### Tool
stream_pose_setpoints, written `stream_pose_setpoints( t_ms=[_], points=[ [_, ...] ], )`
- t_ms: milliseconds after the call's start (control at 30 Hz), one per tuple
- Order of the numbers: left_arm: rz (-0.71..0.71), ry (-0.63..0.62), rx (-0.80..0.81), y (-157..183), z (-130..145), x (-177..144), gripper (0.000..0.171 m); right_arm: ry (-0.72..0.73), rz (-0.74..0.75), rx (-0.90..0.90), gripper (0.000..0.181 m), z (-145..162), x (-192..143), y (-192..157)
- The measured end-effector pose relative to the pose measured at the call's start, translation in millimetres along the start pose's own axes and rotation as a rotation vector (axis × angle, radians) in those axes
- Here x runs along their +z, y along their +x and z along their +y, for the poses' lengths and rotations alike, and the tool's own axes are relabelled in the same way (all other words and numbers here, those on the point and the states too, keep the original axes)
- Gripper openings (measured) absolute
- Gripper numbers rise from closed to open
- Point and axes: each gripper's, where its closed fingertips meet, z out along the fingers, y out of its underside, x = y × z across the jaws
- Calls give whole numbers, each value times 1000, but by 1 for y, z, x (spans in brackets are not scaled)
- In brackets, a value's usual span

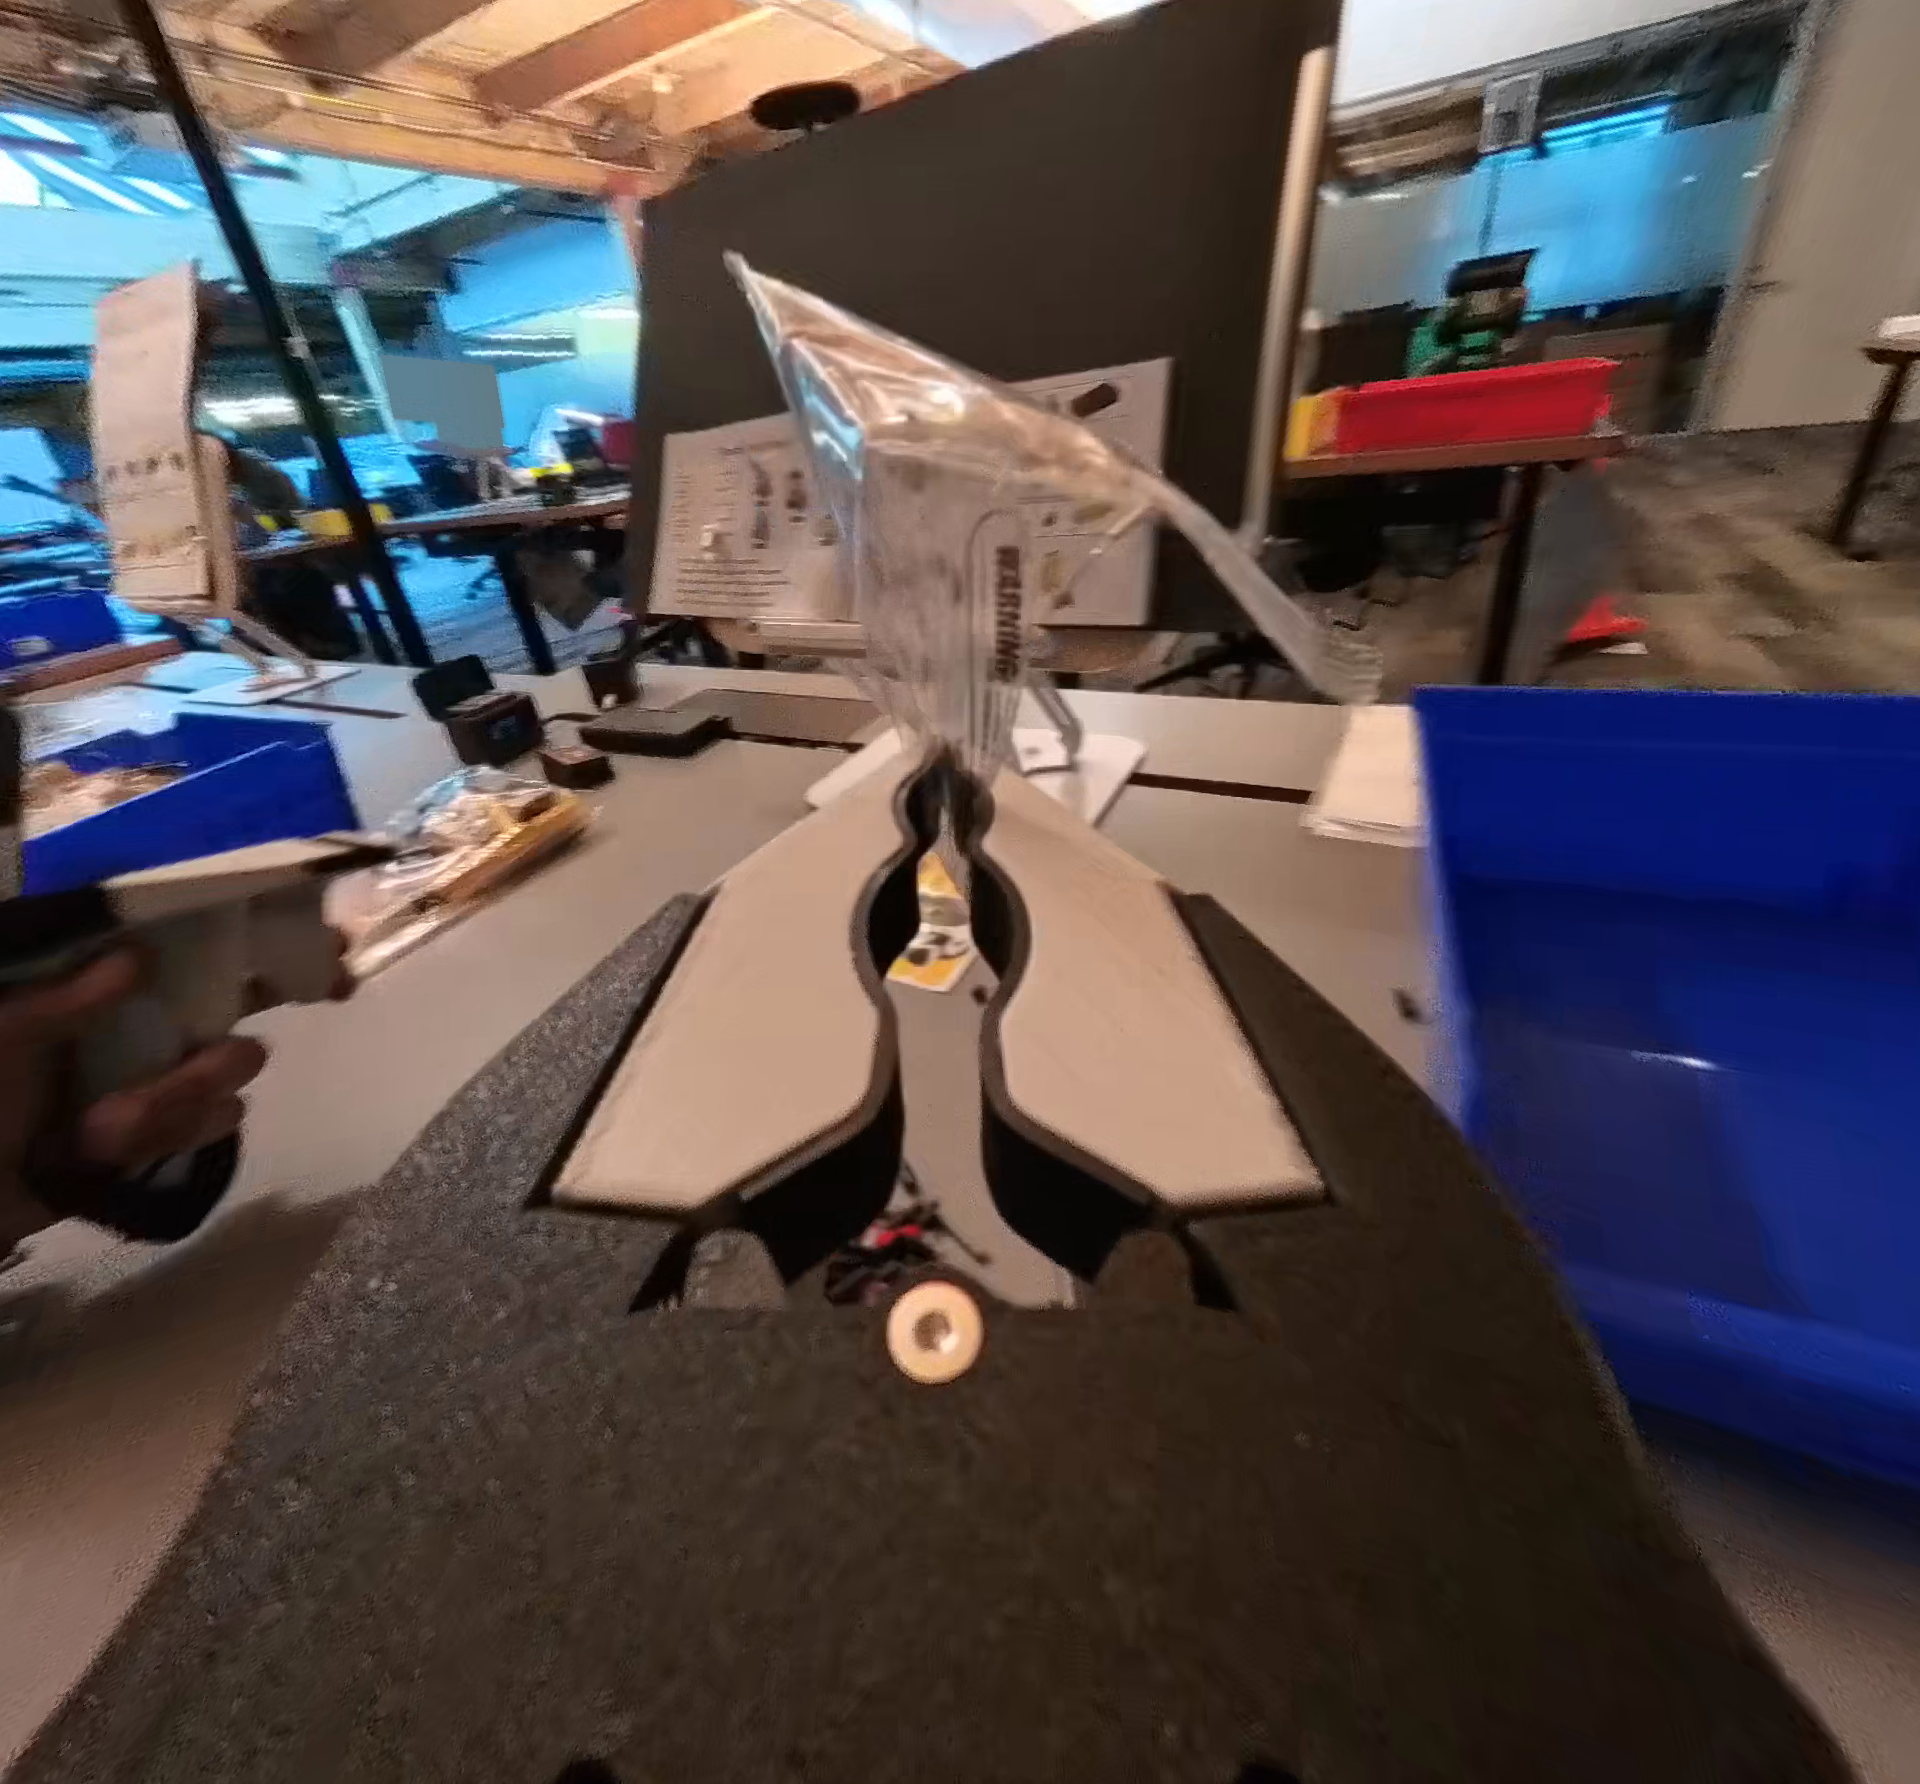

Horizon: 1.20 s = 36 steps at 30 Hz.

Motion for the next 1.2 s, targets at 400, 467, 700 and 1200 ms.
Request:
stream_pose_setpoints(
  t_ms=[400, 467, 700, 1200],
  points=[
    [114, 43, -88, 8, 6, -24, 12, -158, 518, 160, 36, 0, -12, 223],
    [94, 32, -65, 7, 9, -25, 12, -210, 570, 202, 43, 19, -17, 235],
    [84, 15, -75, 4, 14, -23, 12, -197, 597, -3, 43, 46, -43, 189],
    [-149, -550, 475, -35, 70, 10, 29, -156, 186, -114, 45, 98, -12, 62]
  ],
)
